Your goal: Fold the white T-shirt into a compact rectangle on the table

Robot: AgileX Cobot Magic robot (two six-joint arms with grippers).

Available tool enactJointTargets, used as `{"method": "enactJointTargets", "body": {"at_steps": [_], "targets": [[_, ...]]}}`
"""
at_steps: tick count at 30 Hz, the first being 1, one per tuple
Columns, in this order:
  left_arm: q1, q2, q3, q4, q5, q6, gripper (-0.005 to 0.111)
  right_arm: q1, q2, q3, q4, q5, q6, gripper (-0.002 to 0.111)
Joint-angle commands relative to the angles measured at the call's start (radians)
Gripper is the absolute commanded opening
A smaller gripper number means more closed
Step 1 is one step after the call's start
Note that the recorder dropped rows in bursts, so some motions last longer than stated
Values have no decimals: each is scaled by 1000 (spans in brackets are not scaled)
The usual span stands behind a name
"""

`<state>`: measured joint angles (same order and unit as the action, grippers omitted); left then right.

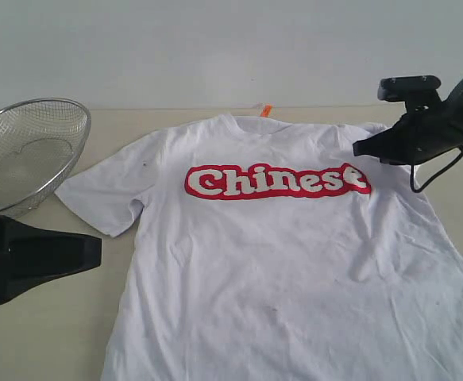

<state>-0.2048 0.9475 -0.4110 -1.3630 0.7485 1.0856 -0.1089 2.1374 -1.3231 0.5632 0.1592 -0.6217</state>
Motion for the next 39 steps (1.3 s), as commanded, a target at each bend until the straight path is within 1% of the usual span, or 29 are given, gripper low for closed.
{"method": "enactJointTargets", "body": {"at_steps": [1,17,26,33,39], "targets": [[-5,7,-2,-1,10,7,4,0,-41,7,1,-24,36,0],[-5,7,-2,-1,10,7,4,2,-61,7,6,88,30,0],[-5,7,-2,-1,10,7,4,2,-61,7,15,191,-31,0],[-5,7,-2,-1,10,7,4,2,-77,9,137,273,-158,0],[-5,7,-2,-1,19,7,4,2,-82,9,141,307,-181,0]]}}
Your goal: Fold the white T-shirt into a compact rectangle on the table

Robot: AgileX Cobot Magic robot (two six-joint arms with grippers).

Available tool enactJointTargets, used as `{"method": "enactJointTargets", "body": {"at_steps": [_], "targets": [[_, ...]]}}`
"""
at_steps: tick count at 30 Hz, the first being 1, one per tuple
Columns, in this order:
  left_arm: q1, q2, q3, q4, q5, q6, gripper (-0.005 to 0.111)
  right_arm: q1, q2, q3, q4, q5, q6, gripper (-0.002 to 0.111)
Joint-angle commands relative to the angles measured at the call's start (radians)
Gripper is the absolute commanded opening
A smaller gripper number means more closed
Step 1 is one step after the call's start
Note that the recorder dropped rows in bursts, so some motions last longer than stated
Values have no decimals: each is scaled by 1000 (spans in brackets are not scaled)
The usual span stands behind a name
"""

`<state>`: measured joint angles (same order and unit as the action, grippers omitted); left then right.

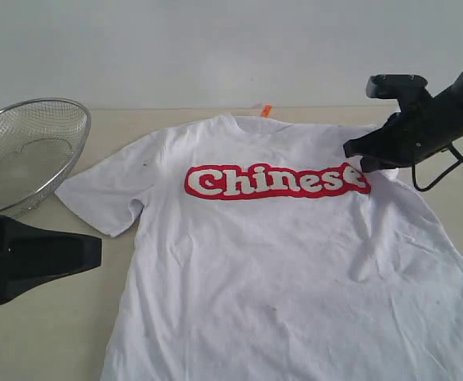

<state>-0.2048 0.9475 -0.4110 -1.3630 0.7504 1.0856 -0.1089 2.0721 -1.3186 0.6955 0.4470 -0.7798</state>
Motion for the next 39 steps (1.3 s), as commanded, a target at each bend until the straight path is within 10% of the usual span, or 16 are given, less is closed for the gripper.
{"method": "enactJointTargets", "body": {"at_steps": [1,26,29,34,39], "targets": [[-5,7,-2,-1,22,7,4,2,-19,5,9,4,-23,0],[-5,7,-2,-1,42,-11,4,88,20,-67,-122,96,25,0],[-5,7,-2,-1,42,-11,4,88,20,-67,-135,87,43,16],[-5,7,-2,-1,42,-11,4,88,20,-67,-118,83,90,77],[-5,7,-2,-1,44,-9,4,88,9,-67,-111,62,172,58]]}}
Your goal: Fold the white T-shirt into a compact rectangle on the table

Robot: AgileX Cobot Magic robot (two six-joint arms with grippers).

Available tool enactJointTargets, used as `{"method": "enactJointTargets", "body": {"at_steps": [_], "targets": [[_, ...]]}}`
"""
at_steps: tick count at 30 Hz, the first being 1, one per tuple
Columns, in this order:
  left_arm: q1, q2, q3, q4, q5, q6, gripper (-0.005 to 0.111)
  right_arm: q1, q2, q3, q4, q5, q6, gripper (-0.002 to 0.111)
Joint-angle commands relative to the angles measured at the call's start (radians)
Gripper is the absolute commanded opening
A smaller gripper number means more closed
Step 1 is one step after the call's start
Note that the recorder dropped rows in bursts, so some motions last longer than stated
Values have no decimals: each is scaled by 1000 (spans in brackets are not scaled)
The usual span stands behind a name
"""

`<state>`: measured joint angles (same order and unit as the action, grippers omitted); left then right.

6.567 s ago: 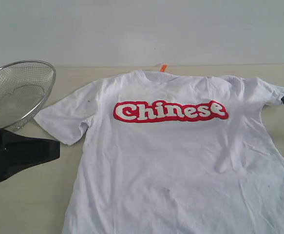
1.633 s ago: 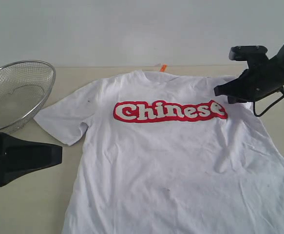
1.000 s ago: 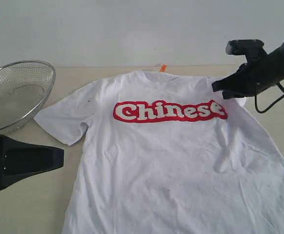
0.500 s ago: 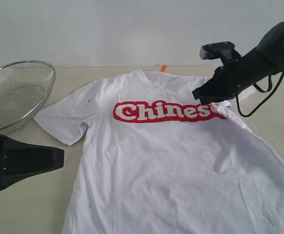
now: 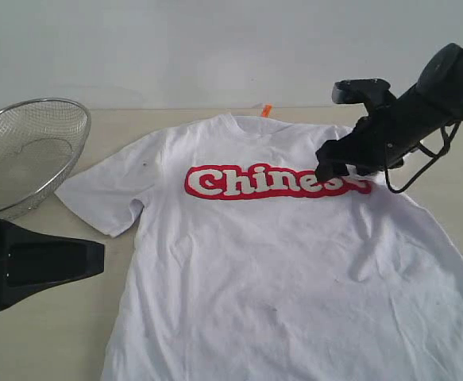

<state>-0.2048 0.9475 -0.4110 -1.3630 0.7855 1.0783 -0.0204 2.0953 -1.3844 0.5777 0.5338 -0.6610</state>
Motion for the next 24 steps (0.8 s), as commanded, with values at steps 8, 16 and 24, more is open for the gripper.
{"method": "enactJointTargets", "body": {"at_steps": [8,16,24], "targets": [[-5,7,-2,17,16,-4,4,-26,-121,-3,-1,-110,286,66],[-5,7,-2,17,17,-4,4,-77,-119,-3,-247,-104,698,66],[-5,7,-2,22,20,-4,4,-90,-84,-3,-269,-112,836,66]]}}
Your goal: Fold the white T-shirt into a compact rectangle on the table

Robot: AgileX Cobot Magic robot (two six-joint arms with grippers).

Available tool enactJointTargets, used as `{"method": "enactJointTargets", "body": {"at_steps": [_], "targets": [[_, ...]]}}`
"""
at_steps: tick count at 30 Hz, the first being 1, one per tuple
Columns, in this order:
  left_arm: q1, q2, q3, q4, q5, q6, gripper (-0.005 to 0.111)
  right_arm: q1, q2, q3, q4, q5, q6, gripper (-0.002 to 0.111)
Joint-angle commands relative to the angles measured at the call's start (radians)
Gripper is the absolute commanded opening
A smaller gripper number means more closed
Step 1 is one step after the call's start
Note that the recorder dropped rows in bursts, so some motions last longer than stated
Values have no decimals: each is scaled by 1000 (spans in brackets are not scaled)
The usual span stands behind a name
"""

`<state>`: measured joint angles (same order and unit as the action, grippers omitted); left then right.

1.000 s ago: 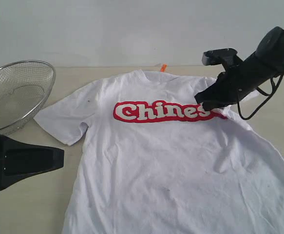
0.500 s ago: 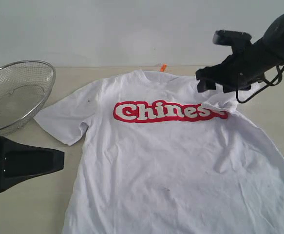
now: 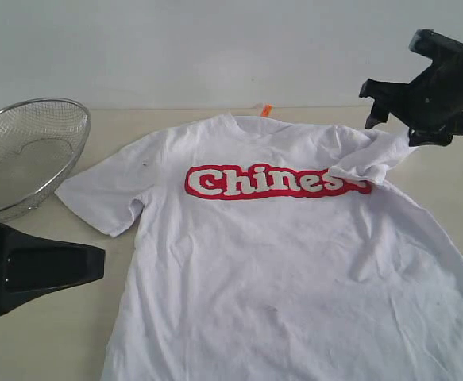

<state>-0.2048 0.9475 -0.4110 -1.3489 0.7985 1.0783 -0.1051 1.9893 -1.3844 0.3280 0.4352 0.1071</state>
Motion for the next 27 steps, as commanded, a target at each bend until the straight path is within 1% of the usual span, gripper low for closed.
{"method": "enactJointTargets", "body": {"at_steps": [1,6,7,9,12,15,16,17,18,21,27], "targets": [[-5,7,-2,8,7,-4,4,-5,29,-3,-26,-19,99,66],[-5,7,-2,7,7,0,4,-5,77,-3,-29,-64,124,65],[-5,7,-2,7,7,0,4,-5,84,-5,-29,-92,124,58],[-5,7,-2,12,10,0,4,-5,103,-5,-35,-130,124,51],[-5,7,-2,15,10,0,4,-5,139,-23,-35,-126,124,51],[-5,7,-2,15,10,0,4,-5,185,-85,-36,-111,124,51],[-5,7,-2,15,10,0,4,-5,187,-95,-41,-116,124,49],[-5,7,-2,15,10,0,4,-5,187,-104,-50,-124,124,44],[-5,7,-2,15,10,0,4,-5,187,-118,-61,-124,124,34],[-5,7,-2,15,10,0,4,-5,187,-145,-74,-140,112,0],[-5,7,-2,23,4,0,4,-5,187,-212,-84,-106,36,0]]}}
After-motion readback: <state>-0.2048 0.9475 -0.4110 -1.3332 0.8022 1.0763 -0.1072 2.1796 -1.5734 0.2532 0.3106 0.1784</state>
